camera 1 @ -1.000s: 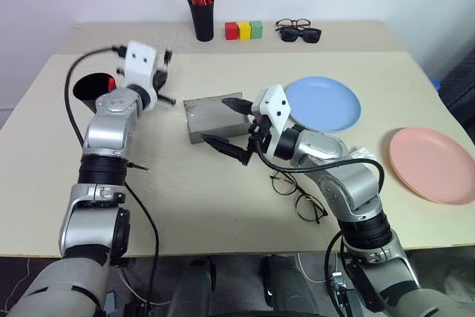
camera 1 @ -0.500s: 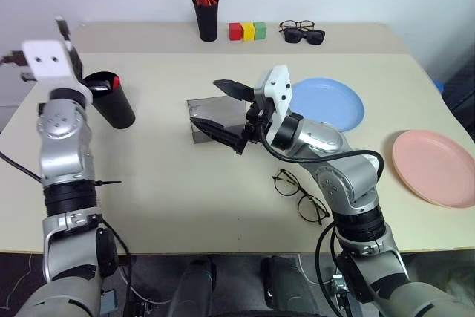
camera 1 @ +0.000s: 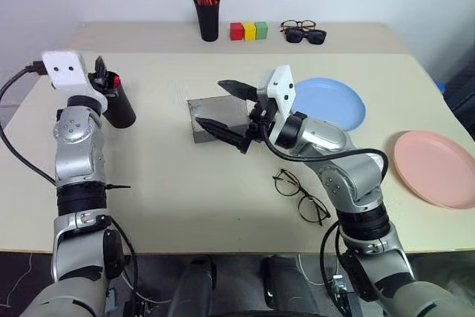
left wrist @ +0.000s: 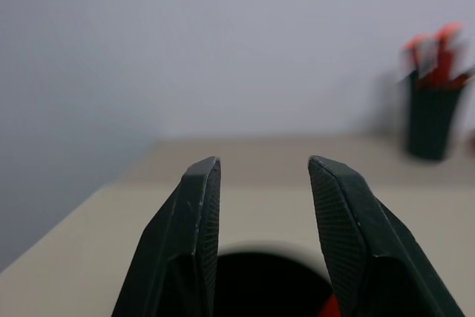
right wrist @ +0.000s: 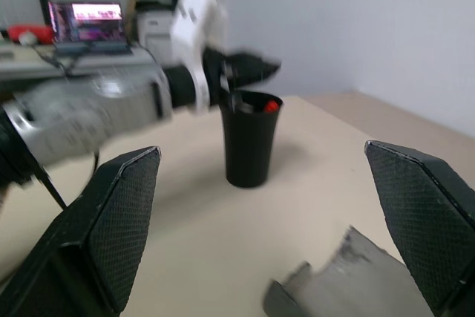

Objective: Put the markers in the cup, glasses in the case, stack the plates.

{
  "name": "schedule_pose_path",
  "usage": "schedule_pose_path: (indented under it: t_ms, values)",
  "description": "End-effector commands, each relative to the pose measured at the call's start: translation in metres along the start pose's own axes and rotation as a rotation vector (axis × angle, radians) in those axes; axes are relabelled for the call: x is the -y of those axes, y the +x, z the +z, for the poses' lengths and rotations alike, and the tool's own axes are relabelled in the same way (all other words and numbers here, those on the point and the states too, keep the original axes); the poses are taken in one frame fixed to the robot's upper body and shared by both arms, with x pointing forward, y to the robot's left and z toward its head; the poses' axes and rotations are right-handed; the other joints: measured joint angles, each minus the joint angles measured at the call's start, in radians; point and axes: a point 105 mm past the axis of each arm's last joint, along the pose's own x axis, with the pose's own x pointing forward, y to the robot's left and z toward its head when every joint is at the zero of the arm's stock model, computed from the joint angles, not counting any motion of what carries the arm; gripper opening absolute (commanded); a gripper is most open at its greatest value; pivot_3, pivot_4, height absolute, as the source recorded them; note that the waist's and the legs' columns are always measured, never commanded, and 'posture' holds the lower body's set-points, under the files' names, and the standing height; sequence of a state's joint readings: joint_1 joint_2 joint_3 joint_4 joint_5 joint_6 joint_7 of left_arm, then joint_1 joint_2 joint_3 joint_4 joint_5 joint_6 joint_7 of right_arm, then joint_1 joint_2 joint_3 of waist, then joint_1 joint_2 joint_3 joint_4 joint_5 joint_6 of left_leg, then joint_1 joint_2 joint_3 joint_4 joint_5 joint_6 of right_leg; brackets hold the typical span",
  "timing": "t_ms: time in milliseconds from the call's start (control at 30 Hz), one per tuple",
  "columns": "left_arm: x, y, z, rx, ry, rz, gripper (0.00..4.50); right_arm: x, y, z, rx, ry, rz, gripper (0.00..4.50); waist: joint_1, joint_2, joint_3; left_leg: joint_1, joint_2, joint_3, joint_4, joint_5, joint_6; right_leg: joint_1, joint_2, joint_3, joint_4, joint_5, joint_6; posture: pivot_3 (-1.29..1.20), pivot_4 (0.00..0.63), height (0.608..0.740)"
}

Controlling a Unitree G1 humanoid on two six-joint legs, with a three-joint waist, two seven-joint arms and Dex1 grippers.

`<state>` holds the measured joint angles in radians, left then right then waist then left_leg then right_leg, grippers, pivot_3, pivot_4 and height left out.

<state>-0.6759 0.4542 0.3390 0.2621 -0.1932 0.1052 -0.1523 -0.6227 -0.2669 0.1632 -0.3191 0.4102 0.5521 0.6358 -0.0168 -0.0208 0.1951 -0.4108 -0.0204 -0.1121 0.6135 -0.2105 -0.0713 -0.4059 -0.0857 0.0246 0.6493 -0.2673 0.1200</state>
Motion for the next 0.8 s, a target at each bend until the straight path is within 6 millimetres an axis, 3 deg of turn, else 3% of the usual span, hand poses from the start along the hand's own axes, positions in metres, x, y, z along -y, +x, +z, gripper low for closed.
schedule_pose_path:
  t_ms: [33, 100, 133, 167, 200, 267, 333, 500, 600, 800]
  values:
    - [0.066, -0.001, 0.04, 0.075, -0.042, -0.364, 2.53, 0.013, -0.018, 0.011, 0.008, -0.076, -0.042, 4.5, 0.002, 0.0, 0.0, 0.0, 0.0, 0.0, 0.0, 0.0, 0.0, 0.0, 0.0, 0.0, 0.0, 0.0, 0.0, 0.0, 0.15, 0.74]
    - [0.111, -0.015, 0.027, -0.048, -0.017, -0.615, 3.22, 0.021, -0.031, 0.008, -0.038, -0.107, -0.066, 4.5, 0.005, 0.0, 0.0, 0.0, 0.0, 0.0, 0.0, 0.0, 0.0, 0.002, 0.0, 0.0, -0.001, 0.0, 0.0, 0.0, 0.15, 0.74]
    - [0.123, -0.021, 0.019, -0.107, -0.015, -0.688, 3.62, 0.024, -0.035, 0.007, -0.053, -0.116, -0.071, 4.5, 0.002, 0.0, 0.0, 0.0, -0.001, 0.0, 0.0, 0.0, 0.0, 0.002, -0.001, 0.0, -0.001, 0.0, 0.0, 0.0, 0.15, 0.74]
    - [0.14, -0.03, 0.005, -0.178, 0.047, -0.797, 4.24, 0.026, -0.043, 0.005, -0.08, -0.131, -0.076, 4.5, -0.001, 0.0, 0.0, 0.0, -0.001, 0.0, 0.0, 0.0, 0.0, 0.002, 0.0, 0.0, -0.001, 0.0, 0.0, 0.0, 0.15, 0.74]
    - [0.155, -0.041, -0.013, -0.278, 0.093, -0.902, 4.45, 0.027, -0.051, 0.003, -0.109, -0.146, -0.079, 4.5, -0.003, 0.001, 0.0, 0.001, -0.001, 0.0, 0.0, 0.0, 0.0, 0.002, 0.0, 0.0, -0.001, 0.0, 0.0, 0.0, 0.15, 0.74]
    - [0.174, -0.06, -0.042, -0.408, 0.187, -1.082, 4.45, 0.026, -0.064, 0.0, -0.162, -0.17, -0.072, 4.5, -0.007, 0.002, 0.001, 0.001, 0.0, 0.0, 0.0, 0.0, 0.001, 0.002, 0.001, 0.0, -0.001, 0.0, 0.0, 0.0, 0.15, 0.74]
    - [0.178, -0.067, -0.06, -0.511, 0.216, -1.161, 4.45, 0.022, -0.073, -0.003, -0.199, -0.18, -0.061, 4.5, -0.023, 0.002, 0.001, 0.001, 0.001, 0.0, -0.001, -0.001, 0.001, 0.002, 0.002, 0.0, 0.0, 0.0, 0.0, 0.0, 0.15, 0.74]
    - [0.181, -0.054, -0.077, -0.624, 0.215, -1.164, 4.45, 0.009, -0.092, -0.009, -0.273, -0.181, -0.053, 4.5, -0.027, 0.001, 0.001, 0.001, 0.002, 0.0, 0.0, -0.001, 0.002, 0.0, 0.004, 0.0, 0.001, -0.001, 0.0, 0.0, 0.15, 0.74]
    - [0.184, -0.059, -0.079, -0.645, 0.21, -1.243, 3.61, 0.007, -0.099, -0.012, -0.304, -0.183, -0.078, 4.5, -0.027, 0.001, 0.001, 0.001, 0.002, 0.0, 0.0, -0.001, 0.002, 0.001, 0.003, 0.001, -0.001, -0.001, 0.0, 0.0, 0.15, 0.74]
    - [0.181, -0.062, -0.078, -0.625, 0.254, -1.314, 0.5, 0.011, -0.107, -0.015, -0.341, -0.184, -0.133, 4.5, -0.025, 0.001, 0.001, 0.0, 0.002, 0.0, 0.001, -0.001, 0.002, 0.001, 0.002, 0.001, -0.001, -0.001, 0.0, 0.0, 0.15, 0.74]
